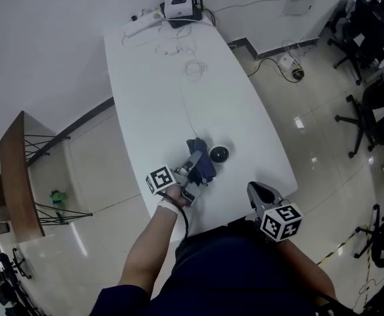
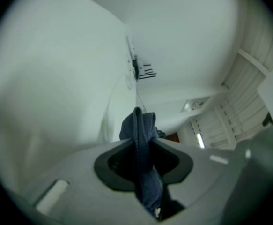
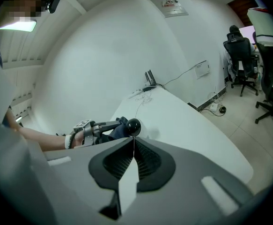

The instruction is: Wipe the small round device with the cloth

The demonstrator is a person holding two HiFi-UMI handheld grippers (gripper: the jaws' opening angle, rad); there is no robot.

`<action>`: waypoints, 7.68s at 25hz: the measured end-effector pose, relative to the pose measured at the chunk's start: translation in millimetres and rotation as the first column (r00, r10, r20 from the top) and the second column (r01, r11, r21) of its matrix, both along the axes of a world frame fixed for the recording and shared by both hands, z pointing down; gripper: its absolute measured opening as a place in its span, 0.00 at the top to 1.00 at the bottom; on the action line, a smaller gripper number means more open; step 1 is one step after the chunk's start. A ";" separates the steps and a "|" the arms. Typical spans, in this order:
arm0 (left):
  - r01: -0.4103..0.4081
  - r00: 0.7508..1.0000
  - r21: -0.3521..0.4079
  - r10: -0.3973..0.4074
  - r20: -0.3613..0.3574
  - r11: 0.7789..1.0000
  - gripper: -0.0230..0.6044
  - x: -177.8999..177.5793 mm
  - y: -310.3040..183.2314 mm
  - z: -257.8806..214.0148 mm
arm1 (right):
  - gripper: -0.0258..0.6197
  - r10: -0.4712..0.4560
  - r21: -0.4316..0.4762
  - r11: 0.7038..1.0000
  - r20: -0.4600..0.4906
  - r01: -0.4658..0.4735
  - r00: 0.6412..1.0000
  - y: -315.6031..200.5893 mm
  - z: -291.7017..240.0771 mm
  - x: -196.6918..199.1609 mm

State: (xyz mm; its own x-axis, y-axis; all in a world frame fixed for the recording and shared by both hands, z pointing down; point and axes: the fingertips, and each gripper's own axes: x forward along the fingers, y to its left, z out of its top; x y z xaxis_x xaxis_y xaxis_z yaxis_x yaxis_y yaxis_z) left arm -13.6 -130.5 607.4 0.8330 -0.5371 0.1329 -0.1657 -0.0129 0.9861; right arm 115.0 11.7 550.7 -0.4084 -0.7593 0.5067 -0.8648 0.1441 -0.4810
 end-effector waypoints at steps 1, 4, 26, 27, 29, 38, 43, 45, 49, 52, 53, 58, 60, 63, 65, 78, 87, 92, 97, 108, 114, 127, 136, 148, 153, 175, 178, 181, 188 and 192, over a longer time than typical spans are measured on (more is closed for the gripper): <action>-0.025 0.999 0.056 0.023 0.029 0.998 0.81 4.7 1.3 -15.5 | 0.94 -0.001 -0.003 1.000 0.005 0.001 1.000 0.9 2.9 2.2; -0.149 0.969 0.243 0.093 0.229 0.959 0.81 24.1 5.8 -51.7 | 0.94 -0.002 0.001 1.000 0.014 0.002 1.000 0.8 6.2 9.7; -0.429 0.790 0.219 0.247 0.561 0.876 0.81 -22.8 -5.9 -7.9 | 0.69 -0.351 0.087 0.907 -0.384 0.412 0.854 -103.3 20.4 -45.3; -0.446 0.790 0.181 0.290 0.540 0.877 0.81 -19.1 -7.4 3.7 | 0.69 -0.346 0.088 0.907 -0.402 0.412 0.848 -107.0 21.2 -51.1; -0.472 0.790 0.125 0.356 0.500 0.873 0.81 -5.8 -7.5 22.1 | 0.74 -0.334 0.087 0.909 -0.431 0.407 0.838 -113.0 21.9 -57.3; -0.611 0.730 0.061 0.533 0.427 0.789 0.81 36.9 -18.5 42.3 | 0.76 -0.352 0.025 0.917 -0.417 0.398 0.838 -116.9 33.8 -60.1; -0.648 0.708 0.017 0.594 0.383 0.762 0.81 39.7 -20.8 50.4 | 0.77 -0.332 0.028 0.926 -0.411 0.376 0.849 -115.6 34.6 -62.6; -0.668 0.701 0.028 0.616 0.360 0.744 0.81 45.0 -18.8 46.1 | 0.77 -0.334 0.026 0.926 -0.404 0.376 0.851 -116.2 35.4 -63.0; -0.691 0.696 0.093 0.624 0.356 0.717 0.81 53.2 -19.1 21.0 | 0.77 -0.333 0.032 0.927 -0.393 0.375 0.857 -116.1 34.7 -63.3; -0.716 0.680 0.167 0.623 0.387 0.677 0.81 59.0 -17.2 -7.0 | 0.77 -0.333 0.033 0.927 -0.388 0.374 0.859 -115.5 36.1 -61.8; -0.729 0.669 0.190 0.625 0.403 0.657 0.81 61.6 -14.8 -16.4 | 0.77 -0.333 0.034 0.927 -0.386 0.374 0.860 -115.3 36.4 -60.9; -0.835 0.535 0.262 0.607 0.588 0.483 0.81 72.7 8.9 -45.8 | 0.77 -0.328 0.042 0.929 -0.373 0.368 0.868 -117.2 37.4 -60.1; -0.884 0.453 0.268 0.557 0.696 0.384 0.80 76.7 21.1 -49.7 | 0.77 -0.328 0.041 0.929 -0.368 0.368 0.870 -116.6 38.3 -59.5; -0.918 0.379 0.261 0.469 0.797 0.299 0.80 79.4 30.2 -48.7 | 0.77 -0.334 0.040 0.927 -0.367 0.373 0.868 -114.7 40.0 -59.0; -0.923 0.367 0.262 0.439 0.820 0.283 0.80 78.2 31.3 -49.4 | 0.77 -0.333 0.043 0.927 -0.367 0.373 0.869 -114.7 40.1 -59.8; -0.870 0.441 0.096 0.675 0.592 0.484 0.80 56.3 -33.6 2.1 | 0.68 -0.270 0.036 0.954 -0.326 0.297 0.906 -93.3 34.6 -48.8; -0.986 0.035 -0.112 0.813 0.581 0.122 0.81 78.7 -11.3 51.3 | 0.68 -0.294 -0.071 0.955 -0.320 0.287 0.901 -58.5 60.8 -51.1; -0.993 0.095 -0.005 0.824 0.559 0.118 0.81 79.1 -9.6 26.4 | 0.69 -0.299 -0.073 0.954 -0.310 0.291 0.903 -56.8 67.0 -54.9; -0.993 0.111 0.095 0.748 0.655 0.065 0.81 82.9 -1.4 -19.5 | 0.69 -0.296 -0.018 0.951 -0.351 0.310 0.888 -78.7 58.9 -54.4; -0.987 0.007 0.007 0.003 1.000 -0.159 0.81 86.3 55.6 -34.4 | 0.69 -0.301 -0.021 0.950 -0.332 0.312 0.894 -74.3 62.0 -38.4; -0.867 0.372 0.298 0.120 0.920 0.400 0.81 74.6 27.2 -56.3 | 0.69 -0.266 0.001 0.960 -0.300 0.279 0.916 -73.7 54.9 -22.5; 0.159 0.931 -0.044 -0.134 0.340 0.986 0.81 -5.1 33.3 37.2 | 0.73 -0.367 0.057 0.925 -0.106 0.375 0.924 -140.5 33.9 -41.2; 0.251 0.928 -0.133 -0.199 0.315 0.959 0.81 3.7 34.4 66.4 | 0.75 -0.413 0.031 0.908 -0.086 0.417 0.907 -141.2 36.1 -56.3; 0.068 0.862 0.116 -0.117 0.494 0.991 0.81 16.1 22.2 4.6 | 0.77 -0.398 0.029 0.915 -0.087 0.401 0.913 -139.4 34.2 -54.3; 0.034 0.748 0.248 -0.189 0.636 0.968 0.81 23.0 19.5 -32.9 | 0.77 -0.453 0.044 0.888 -0.088 0.458 0.887 -142.5 35.8 -56.5; 0.724 0.657 -0.056 -0.662 0.362 0.688 0.81 -2.8 82.1 35.7 | 0.62 -0.710 0.114 0.698 -0.015 0.707 0.704 -162.6 11.0 -70.7; 0.707 0.692 -0.101 -0.655 0.303 0.700 0.80 9.1 69.0 47.1 | 0.64 -0.737 0.059 0.669 -0.074 0.741 0.671 -154.8 23.7 -74.0; 0.711 0.697 -0.136 -0.665 0.267 0.690 0.80 11.9 62.5 56.2 | 0.67 -0.718 0.025 0.692 -0.074 0.721 0.692 -153.2 30.5 -71.5; 0.744 0.662 -0.133 -0.696 0.277 0.654 0.80 13.2 56.6 51.4 | 0.69 -0.739 0.018 0.670 -0.078 0.742 0.669 -153.0 34.3 -75.6; 0.781 0.593 0.000 -0.741 0.314 0.625 0.80 7.9 44.4 12.4 | 0.70 -0.769 0.042 0.637 -0.030 0.770 0.638 -157.0 35.7 -79.4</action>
